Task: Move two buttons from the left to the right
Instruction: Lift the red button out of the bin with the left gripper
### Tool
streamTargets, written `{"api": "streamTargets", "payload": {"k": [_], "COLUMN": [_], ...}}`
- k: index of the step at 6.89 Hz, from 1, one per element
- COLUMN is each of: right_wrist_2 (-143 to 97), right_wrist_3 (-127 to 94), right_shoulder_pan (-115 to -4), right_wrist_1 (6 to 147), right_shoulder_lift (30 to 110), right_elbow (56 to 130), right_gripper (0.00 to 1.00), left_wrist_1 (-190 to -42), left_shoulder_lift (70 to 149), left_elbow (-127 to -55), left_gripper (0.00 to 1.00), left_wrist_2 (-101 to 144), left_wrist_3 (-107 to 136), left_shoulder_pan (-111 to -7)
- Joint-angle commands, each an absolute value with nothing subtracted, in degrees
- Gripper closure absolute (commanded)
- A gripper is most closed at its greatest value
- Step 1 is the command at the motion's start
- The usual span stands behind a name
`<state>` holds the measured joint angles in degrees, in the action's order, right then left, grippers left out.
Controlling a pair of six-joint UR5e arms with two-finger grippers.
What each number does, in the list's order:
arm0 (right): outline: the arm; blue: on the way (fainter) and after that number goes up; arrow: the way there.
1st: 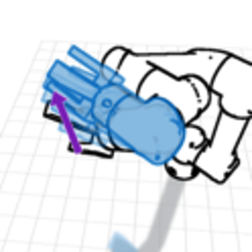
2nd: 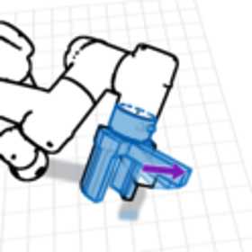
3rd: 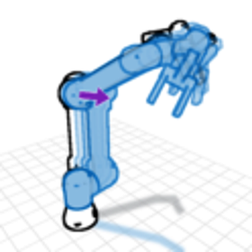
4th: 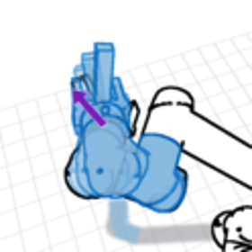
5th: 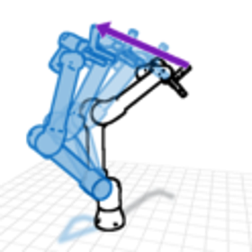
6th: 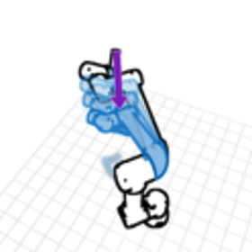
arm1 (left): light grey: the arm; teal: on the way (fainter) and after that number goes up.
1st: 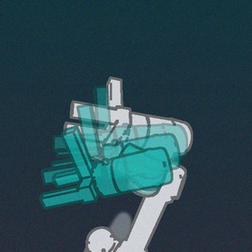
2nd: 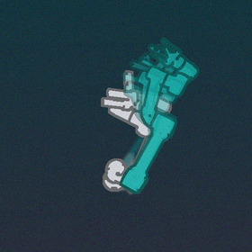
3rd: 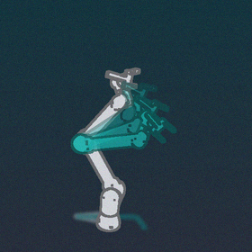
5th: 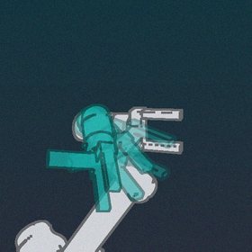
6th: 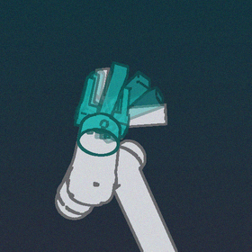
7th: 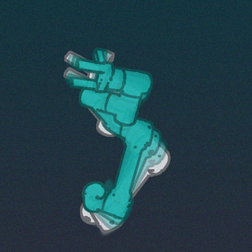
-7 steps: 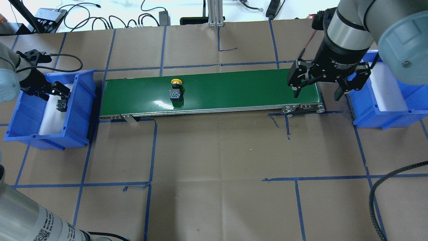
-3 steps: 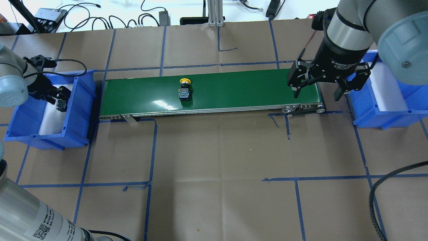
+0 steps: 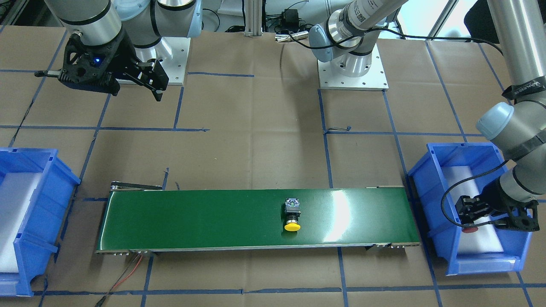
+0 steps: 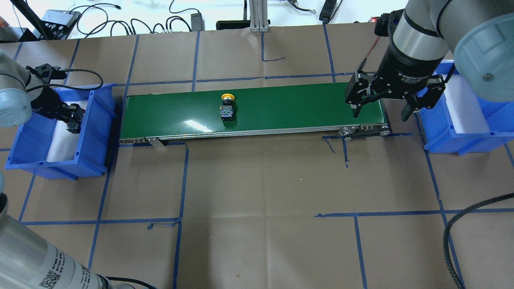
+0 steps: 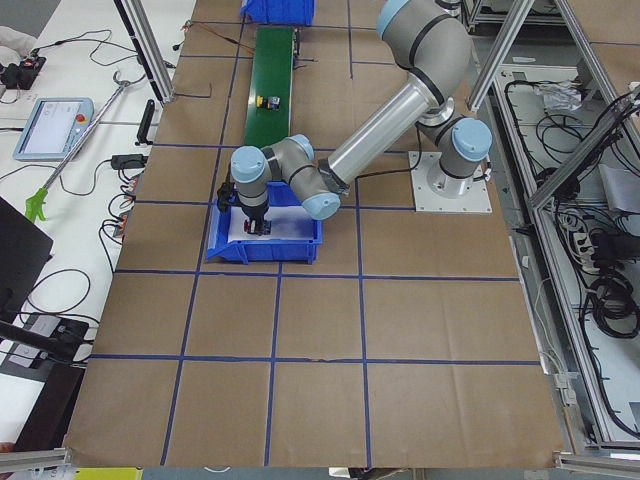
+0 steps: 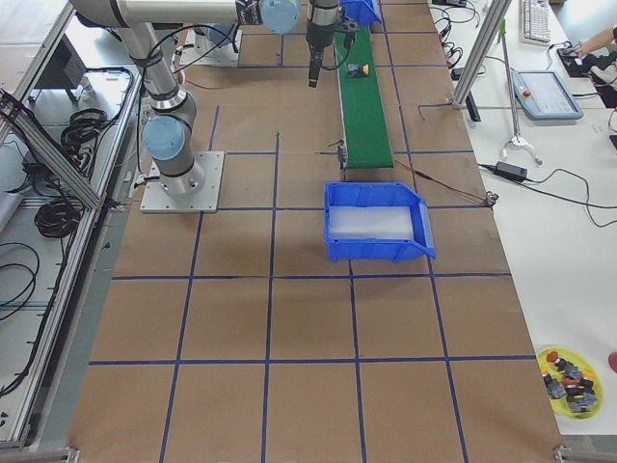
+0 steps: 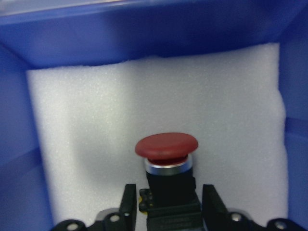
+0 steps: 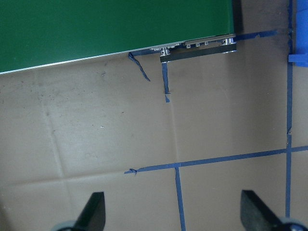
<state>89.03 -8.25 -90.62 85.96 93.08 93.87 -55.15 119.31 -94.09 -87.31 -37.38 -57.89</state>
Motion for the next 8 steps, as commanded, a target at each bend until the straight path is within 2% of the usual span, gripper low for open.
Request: {"api": "streamTargets", "payload": {"k": [1, 6, 8], "right_wrist_2": [89.0, 88.9, 88.9], "right_wrist_3": [-8.3, -7.8, -7.7], "right_shoulder_pan": [-90.6, -90.7, -90.7], "right_wrist_1": [86.0, 86.1, 86.1], "right_shoulder_lift": [93.1, 93.0, 92.9], "right_elbow": [93.9, 93.7, 93.7], "right_gripper": [0.00, 0.00, 0.00], "left_wrist_1": [-58.4, -80.3, -81.9], "left_shoulder_lift": [117.3, 108.8, 107.3], "left_elbow": [-92.0, -80.7, -80.6], "left_gripper": [0.90, 0.90, 0.90], "left_wrist_2": [-87.5, -88.3, -88.6], "left_wrist_3": [-37.8, -36.7, -33.2], "left_shoulder_pan": [-57.8, -58.8, -63.4]}}
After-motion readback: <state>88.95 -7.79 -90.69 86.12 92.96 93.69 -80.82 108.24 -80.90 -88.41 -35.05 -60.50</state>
